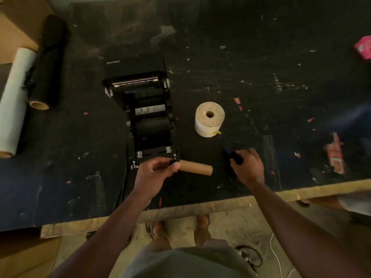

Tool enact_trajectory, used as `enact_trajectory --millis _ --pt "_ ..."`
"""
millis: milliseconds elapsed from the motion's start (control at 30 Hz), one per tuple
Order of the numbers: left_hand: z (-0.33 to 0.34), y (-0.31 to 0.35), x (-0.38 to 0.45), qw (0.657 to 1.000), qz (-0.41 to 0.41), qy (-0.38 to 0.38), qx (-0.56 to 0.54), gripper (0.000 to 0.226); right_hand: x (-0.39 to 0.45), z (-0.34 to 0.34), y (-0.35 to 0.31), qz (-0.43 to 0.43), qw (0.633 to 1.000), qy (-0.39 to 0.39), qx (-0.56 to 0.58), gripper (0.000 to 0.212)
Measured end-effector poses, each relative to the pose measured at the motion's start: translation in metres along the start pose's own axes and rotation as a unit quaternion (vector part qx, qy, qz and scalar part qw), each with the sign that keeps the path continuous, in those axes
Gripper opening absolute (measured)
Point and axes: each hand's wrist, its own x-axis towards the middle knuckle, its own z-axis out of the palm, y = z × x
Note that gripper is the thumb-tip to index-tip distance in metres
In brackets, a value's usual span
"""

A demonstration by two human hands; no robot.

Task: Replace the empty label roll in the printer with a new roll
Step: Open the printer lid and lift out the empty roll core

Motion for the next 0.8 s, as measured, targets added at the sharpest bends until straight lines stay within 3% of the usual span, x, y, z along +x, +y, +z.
enact_trajectory --millis 167,200,267,333,367,433,667,800 --pt "0.026 0.0 0.011 1.0 0.008 0.006 0.008 0.034 0.004 -0.001 0.004 -0.064 0.992 0.008 -0.108 0.05" --pt "0.03 0.0 0.013 1.0 0.007 0.004 0.015 0.033 0.001 -0.004 0.002 -0.06 0.996 0.021 -0.062 0.051" --pt "0.037 0.0 0.017 1.0 0.004 -0.001 0.02 0.033 -0.011 -0.012 -0.008 0.0 0.986 -0.024 0.163 0.048" --pt "0.044 0.001 0.019 1.0 -0.005 -0.019 0.019 0.034 -0.029 -0.017 -0.017 0.074 0.891 -0.159 0.418 0.045" --pt "0.049 0.002 0.021 0.999 -0.012 -0.033 0.02 0.034 -0.038 -0.017 -0.016 0.081 0.848 -0.208 0.481 0.045" --pt "0.056 0.003 0.025 0.998 -0.023 -0.057 0.031 0.032 -0.054 -0.015 -0.006 0.063 0.807 -0.24 0.535 0.042" --pt "0.052 0.033 0.062 0.985 0.037 0.008 0.168 0.022 -0.074 -0.023 0.069 0.138 0.78 -0.086 0.605 0.036" --pt "0.072 0.042 0.088 0.937 0.044 -0.03 0.345 0.025 -0.077 -0.029 0.088 0.182 0.768 -0.027 0.613 0.037"
